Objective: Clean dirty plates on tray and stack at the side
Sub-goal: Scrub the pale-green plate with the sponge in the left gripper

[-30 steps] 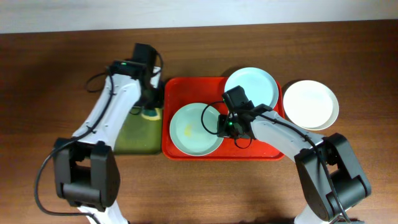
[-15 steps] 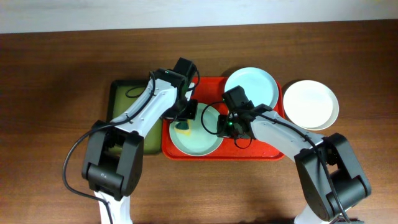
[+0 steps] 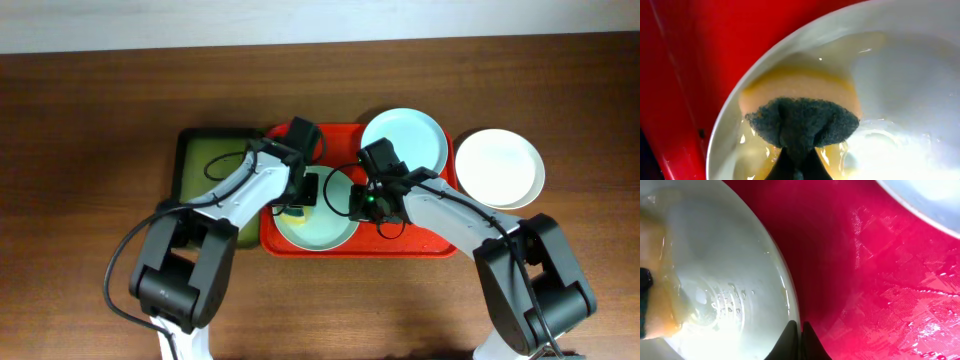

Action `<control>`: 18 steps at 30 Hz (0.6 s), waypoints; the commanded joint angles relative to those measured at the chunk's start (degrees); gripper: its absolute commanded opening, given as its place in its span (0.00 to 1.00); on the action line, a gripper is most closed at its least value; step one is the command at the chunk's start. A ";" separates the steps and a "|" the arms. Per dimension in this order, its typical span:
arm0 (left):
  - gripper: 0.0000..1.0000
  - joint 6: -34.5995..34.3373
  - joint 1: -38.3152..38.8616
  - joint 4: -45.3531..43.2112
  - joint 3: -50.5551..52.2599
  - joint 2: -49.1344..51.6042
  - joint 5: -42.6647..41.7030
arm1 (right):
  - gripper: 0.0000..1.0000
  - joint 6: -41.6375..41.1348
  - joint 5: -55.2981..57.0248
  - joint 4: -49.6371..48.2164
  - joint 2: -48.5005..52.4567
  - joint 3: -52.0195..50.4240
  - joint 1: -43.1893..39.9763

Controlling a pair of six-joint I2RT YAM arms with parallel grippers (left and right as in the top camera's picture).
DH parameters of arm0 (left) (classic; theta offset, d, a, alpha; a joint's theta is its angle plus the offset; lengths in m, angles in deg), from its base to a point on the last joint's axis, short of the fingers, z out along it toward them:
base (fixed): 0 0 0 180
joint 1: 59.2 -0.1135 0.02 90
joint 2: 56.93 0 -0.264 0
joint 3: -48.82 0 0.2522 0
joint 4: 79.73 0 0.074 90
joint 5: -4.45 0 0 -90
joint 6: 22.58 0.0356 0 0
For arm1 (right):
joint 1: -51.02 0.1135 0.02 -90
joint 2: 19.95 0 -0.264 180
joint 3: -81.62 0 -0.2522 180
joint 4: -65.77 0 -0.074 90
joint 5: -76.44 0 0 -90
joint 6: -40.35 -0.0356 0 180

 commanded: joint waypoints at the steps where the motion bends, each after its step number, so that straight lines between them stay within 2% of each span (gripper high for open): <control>1: 0.00 -0.76 2.67 -0.87 2.10 3.23 -10.73 | 0.04 -0.07 -2.08 -0.20 0.50 -0.11 0.26; 3: 0.00 -0.72 1.73 -0.28 -0.44 3.21 -15.13 | 0.04 -0.07 -2.08 -0.17 0.50 -0.11 0.26; 5: 0.00 0.83 -0.31 4.22 -7.17 2.36 -15.08 | 0.04 -0.07 -2.08 -0.17 0.50 -0.11 0.26; 7: 0.00 1.18 -2.14 11.04 -14.69 1.31 -10.14 | 0.04 -0.07 -2.08 -0.13 0.50 -0.11 0.26; 8: 0.00 1.18 -2.29 15.54 -17.42 1.16 -4.81 | 0.04 -0.04 -2.08 -0.15 0.50 -0.11 0.26; 11: 0.00 1.11 -1.92 14.25 -12.33 1.33 -2.60 | 0.04 -0.07 -2.05 -0.17 0.50 -0.11 0.26; 13: 0.00 0.17 -1.18 5.31 -3.17 1.44 -0.50 | 0.04 -0.07 -2.05 -0.13 0.50 -0.11 0.26; 14: 0.00 -1.92 -1.18 3.43 -0.20 1.46 2.43 | 0.04 -0.04 -2.05 -0.13 0.50 -0.11 0.26; 15: 0.00 -1.92 -1.16 1.51 2.10 1.46 1.68 | 0.04 -0.07 -2.05 -0.17 0.50 -0.11 0.26; 17: 0.00 -1.84 -0.20 0.33 5.25 1.73 -5.77 | 0.04 -0.07 -2.05 -0.20 0.50 -0.11 0.26; 18: 0.00 -0.81 0.74 0.00 5.81 1.79 -13.20 | 0.04 -0.07 -2.05 -0.20 0.50 -0.11 0.26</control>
